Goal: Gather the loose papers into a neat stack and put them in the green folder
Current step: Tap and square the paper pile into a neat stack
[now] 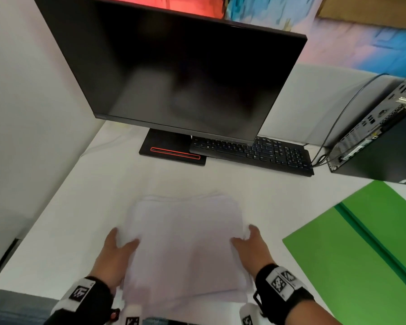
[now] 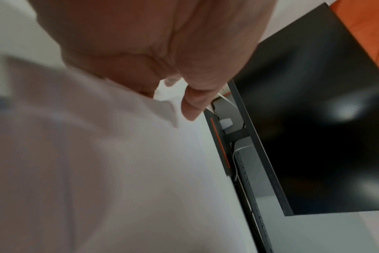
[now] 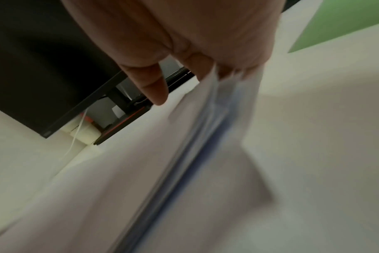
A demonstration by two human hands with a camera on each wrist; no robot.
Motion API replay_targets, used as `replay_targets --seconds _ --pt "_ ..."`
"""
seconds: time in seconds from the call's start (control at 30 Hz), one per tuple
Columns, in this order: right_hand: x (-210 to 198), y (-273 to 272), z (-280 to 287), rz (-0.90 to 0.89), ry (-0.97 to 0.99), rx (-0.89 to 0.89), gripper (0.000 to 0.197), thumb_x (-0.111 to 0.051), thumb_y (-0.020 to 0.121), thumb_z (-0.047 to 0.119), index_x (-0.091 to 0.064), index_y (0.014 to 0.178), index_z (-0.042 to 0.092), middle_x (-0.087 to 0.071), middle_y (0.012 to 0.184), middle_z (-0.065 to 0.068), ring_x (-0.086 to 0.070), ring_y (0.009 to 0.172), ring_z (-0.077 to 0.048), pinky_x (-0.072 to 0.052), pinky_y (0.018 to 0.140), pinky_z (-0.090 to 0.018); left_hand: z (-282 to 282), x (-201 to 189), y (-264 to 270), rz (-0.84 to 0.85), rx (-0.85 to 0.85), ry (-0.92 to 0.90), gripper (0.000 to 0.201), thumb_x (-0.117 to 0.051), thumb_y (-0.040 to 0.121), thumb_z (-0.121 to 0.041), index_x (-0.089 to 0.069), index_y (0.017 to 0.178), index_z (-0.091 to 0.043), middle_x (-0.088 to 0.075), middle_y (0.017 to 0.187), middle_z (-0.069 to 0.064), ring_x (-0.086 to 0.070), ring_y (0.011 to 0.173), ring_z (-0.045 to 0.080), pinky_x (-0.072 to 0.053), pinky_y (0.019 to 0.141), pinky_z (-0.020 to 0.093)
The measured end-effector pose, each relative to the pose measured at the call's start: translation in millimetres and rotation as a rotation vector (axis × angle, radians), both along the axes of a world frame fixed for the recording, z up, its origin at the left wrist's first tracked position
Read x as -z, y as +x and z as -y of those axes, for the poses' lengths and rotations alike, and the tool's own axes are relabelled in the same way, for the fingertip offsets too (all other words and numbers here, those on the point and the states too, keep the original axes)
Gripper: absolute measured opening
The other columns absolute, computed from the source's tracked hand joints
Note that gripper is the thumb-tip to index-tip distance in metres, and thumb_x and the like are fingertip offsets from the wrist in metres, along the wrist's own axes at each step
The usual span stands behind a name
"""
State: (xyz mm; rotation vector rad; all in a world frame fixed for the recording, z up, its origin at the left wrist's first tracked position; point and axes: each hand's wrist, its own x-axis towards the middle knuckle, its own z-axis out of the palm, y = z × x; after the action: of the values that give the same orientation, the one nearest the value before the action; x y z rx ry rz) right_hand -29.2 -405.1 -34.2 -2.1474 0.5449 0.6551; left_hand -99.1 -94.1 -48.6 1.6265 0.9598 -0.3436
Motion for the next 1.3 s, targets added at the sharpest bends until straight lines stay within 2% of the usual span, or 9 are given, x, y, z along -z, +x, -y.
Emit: replay_targets --seconds 0.13,0.3,0.5,0.63,0.83,0.97,1.13,1.2,1.3 --pt "4 1 -5 -0.005 -0.029 -0.116 0.068 -0.058 0.090 0.026 -0.029 0.150 0.011 -0.055 0.145 -0.013 -0.057 0.126 -0.032 -0.044 0.102 -0.035 15 -8 1 0.017 0.111 0.115 0.076 -0.063 0.064 -0.044 -0.052 0.138 -0.032 -0.071 0.123 0.008 -0.067 0.104 0.033 -0.052 0.099 0.051" --pt "-7 -7 0 -0.024 -0.041 -0.179 0.081 -0.057 0.095 0.026 -0.010 0.160 0.017 -0.040 0.158 -0.010 -0.045 0.140 -0.028 -0.035 0.107 -0.030 6 -13 -6 -0.065 0.160 0.099 0.091 -0.063 0.069 -0.032 -0.030 0.153 -0.047 -0.064 0.134 0.006 -0.066 0.109 0.037 -0.057 0.089 0.046" --pt "-3 5 -3 -0.007 -0.051 -0.194 0.083 -0.055 0.095 0.027 -0.005 0.161 0.023 -0.040 0.158 -0.012 -0.045 0.140 -0.031 -0.035 0.110 -0.033 16 -25 9 -0.043 0.153 0.237 0.070 -0.060 0.090 -0.014 -0.035 0.156 -0.013 -0.064 0.132 0.020 -0.063 0.110 0.036 -0.046 0.094 0.040" --pt "0 -10 -1 -0.012 -0.007 -0.227 0.080 -0.058 0.092 0.027 -0.016 0.159 0.016 -0.038 0.159 -0.009 -0.042 0.142 -0.026 -0.032 0.114 -0.033 23 -35 0 -0.053 0.205 0.045 0.039 -0.056 0.089 -0.012 -0.059 0.121 -0.035 -0.073 0.103 0.011 -0.067 0.081 0.031 -0.052 0.051 0.027" --pt "-6 1 7 0.022 -0.020 -0.090 0.035 -0.060 0.090 0.024 -0.050 0.121 0.011 -0.064 0.101 -0.005 -0.062 0.099 -0.028 -0.046 0.085 -0.031 11 -28 3 -0.064 0.106 0.134 0.025 -0.067 0.080 -0.032 -0.060 0.074 -0.009 -0.059 0.066 0.014 -0.053 0.060 0.026 -0.044 0.056 0.043" --pt "-14 11 0 0.010 -0.012 -0.126 0.032 -0.054 0.092 0.017 -0.048 0.122 0.010 -0.063 0.110 -0.010 -0.059 0.096 -0.027 -0.048 0.086 -0.033 20 -33 6 -0.111 0.181 -0.080 0.016 -0.061 0.094 -0.021 -0.055 0.107 -0.014 -0.066 0.101 0.021 -0.067 0.083 0.038 -0.057 0.057 0.043" --pt "-15 -11 7 -0.050 -0.022 -0.211 0.077 -0.051 0.098 0.027 -0.007 0.160 0.013 -0.036 0.159 -0.013 -0.041 0.142 -0.030 -0.034 0.109 -0.032 16 -33 -6 -0.172 0.268 -0.086 0.038 -0.057 0.097 -0.043 -0.050 0.132 -0.029 -0.066 0.121 0.011 -0.067 0.084 0.031 -0.058 0.058 0.039" --pt "-9 -10 10 -0.057 -0.038 -0.202 0.072 -0.051 0.097 0.029 -0.015 0.157 0.011 -0.046 0.152 -0.014 -0.049 0.135 -0.029 -0.037 0.105 -0.032 11 -29 -6 -0.142 0.239 0.046 0.046 -0.056 0.098 -0.042 -0.049 0.140 -0.026 -0.064 0.126 0.009 -0.066 0.091 0.028 -0.057 0.058 0.033" --pt "-3 -8 11 -0.012 -0.074 -0.218 0.031 -0.055 0.094 0.027 -0.044 0.118 0.011 -0.060 0.107 -0.005 -0.057 0.098 -0.025 -0.043 0.087 -0.032 9 -30 -2 -0.148 0.237 0.051 0.036 -0.059 0.096 -0.041 -0.062 0.105 -0.006 -0.063 0.082 0.012 -0.062 0.068 0.029 -0.061 0.061 0.042"
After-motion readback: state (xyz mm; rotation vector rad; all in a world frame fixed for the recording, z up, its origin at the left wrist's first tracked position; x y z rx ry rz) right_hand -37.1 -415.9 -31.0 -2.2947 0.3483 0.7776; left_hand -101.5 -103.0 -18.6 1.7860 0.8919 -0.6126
